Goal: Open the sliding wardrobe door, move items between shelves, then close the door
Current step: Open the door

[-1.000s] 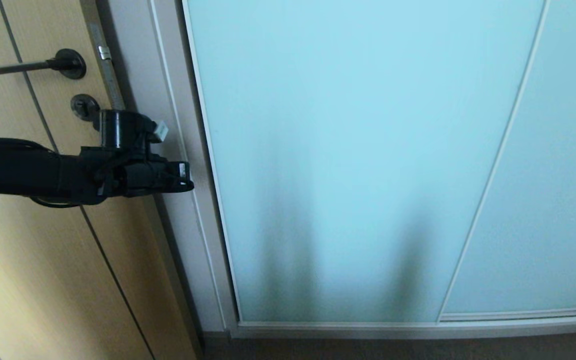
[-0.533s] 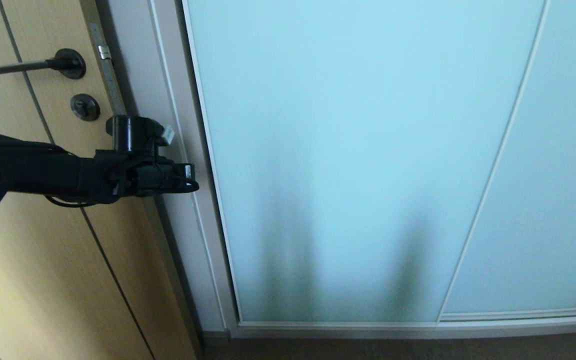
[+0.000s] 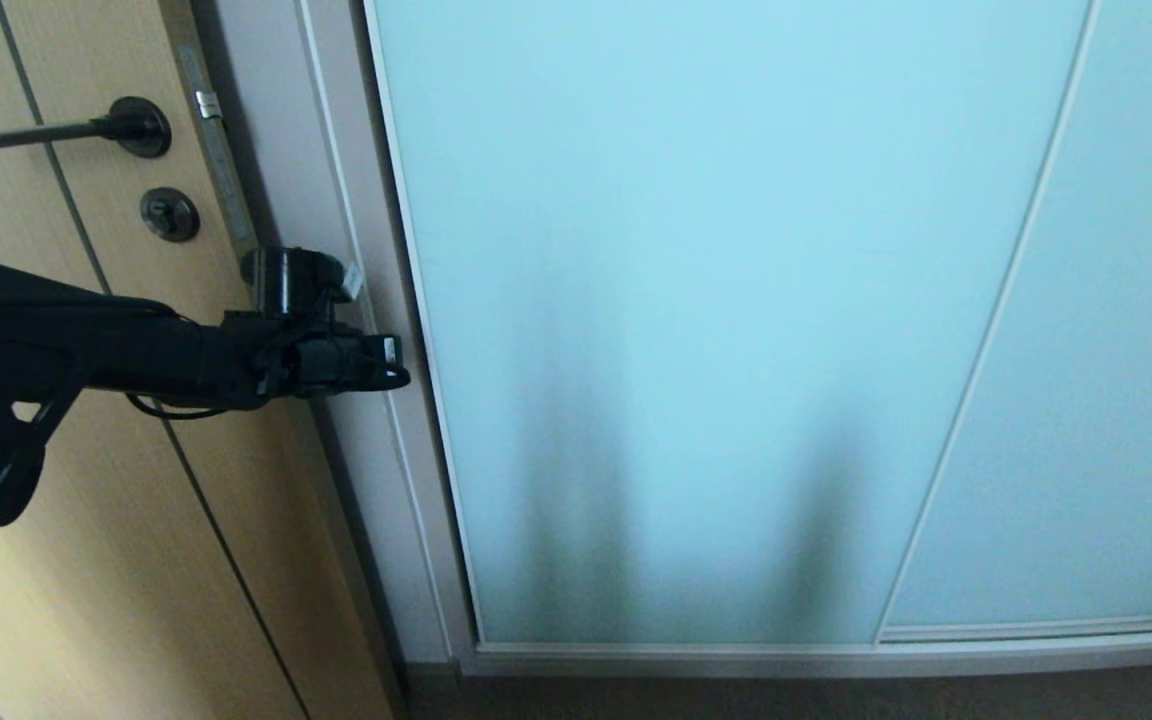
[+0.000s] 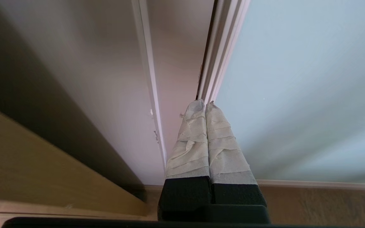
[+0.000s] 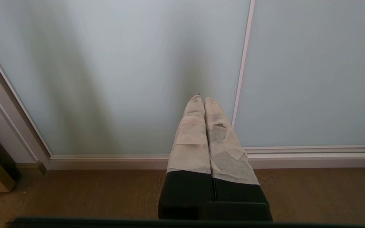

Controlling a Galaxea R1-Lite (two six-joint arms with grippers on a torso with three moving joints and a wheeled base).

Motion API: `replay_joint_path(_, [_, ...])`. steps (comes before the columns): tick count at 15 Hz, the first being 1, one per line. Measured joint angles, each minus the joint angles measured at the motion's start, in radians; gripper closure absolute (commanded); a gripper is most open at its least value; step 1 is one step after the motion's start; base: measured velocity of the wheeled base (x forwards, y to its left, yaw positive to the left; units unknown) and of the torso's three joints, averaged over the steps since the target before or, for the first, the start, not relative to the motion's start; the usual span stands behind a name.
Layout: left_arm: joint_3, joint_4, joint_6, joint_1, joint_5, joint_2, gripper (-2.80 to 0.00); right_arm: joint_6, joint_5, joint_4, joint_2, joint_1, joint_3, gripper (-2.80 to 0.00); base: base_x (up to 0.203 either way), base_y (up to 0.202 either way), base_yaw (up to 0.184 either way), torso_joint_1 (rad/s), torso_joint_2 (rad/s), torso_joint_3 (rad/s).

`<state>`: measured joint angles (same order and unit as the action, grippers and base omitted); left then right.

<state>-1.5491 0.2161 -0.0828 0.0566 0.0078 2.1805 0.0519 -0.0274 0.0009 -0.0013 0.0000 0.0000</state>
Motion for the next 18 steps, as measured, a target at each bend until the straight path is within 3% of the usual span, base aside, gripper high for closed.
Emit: replay_joint_path(18, [-0.111,0.04,0.002,0.013,0.008,0.081,0.0,0.0,0.0,0.0,0.0,0.0,0.0,0.0,0.0,0.0,0.0,0.0,0.0,0.0])
